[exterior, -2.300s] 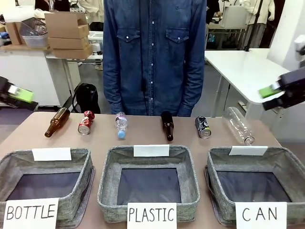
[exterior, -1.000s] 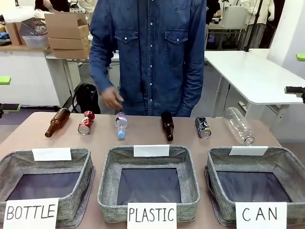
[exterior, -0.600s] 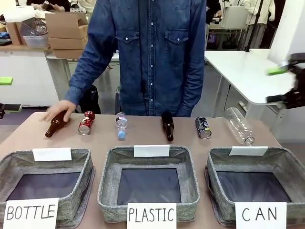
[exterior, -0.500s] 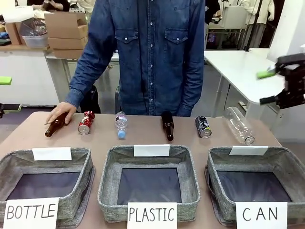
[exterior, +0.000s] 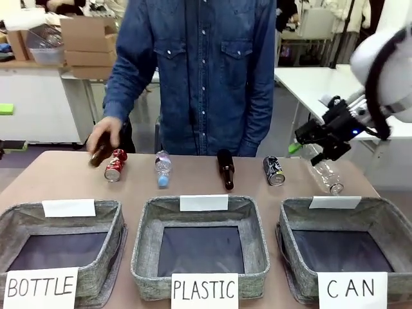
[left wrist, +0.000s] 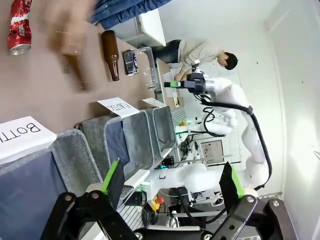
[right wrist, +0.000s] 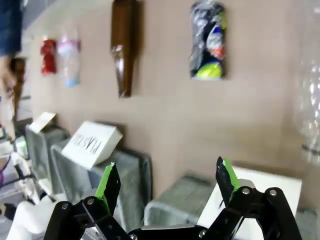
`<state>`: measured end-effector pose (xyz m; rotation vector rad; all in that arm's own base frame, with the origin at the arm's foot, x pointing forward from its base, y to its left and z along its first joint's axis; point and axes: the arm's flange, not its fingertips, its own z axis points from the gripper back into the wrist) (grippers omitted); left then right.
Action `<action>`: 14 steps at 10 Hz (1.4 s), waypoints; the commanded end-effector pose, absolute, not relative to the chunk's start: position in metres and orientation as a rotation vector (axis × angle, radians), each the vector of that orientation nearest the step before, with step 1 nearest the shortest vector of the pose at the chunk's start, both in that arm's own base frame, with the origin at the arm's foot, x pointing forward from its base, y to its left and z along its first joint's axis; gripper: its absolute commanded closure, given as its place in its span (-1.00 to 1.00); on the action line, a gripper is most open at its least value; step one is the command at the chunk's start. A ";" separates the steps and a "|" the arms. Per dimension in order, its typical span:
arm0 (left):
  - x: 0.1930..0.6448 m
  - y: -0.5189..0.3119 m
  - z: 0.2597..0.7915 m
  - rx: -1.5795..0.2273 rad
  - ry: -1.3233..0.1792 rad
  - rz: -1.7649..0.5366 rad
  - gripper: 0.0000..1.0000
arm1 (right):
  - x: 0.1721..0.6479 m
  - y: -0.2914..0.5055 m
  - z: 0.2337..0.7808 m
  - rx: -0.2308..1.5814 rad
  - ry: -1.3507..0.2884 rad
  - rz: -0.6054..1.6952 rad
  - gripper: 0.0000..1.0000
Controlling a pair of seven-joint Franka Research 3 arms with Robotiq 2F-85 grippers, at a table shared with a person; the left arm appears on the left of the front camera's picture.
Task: Sort the can waste into the basket.
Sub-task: Pick up the can waste from the table and place it in the right Fabric basket.
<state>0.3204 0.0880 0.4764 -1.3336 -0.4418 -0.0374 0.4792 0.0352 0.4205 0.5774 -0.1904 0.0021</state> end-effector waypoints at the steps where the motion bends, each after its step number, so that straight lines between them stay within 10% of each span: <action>1: 0.321 0.087 0.478 -1.356 -0.469 -0.054 -1.00 | 0.455 0.039 0.439 0.589 -0.191 0.024 -1.00; 9: 0.321 0.087 0.478 -1.356 -0.469 -0.054 -1.00 | 0.608 0.093 0.336 0.189 -0.207 -0.040 -1.00; 14: 0.313 0.089 0.488 -1.376 -0.353 -0.080 -1.00 | 0.612 0.124 0.309 0.106 -0.169 -0.020 -1.00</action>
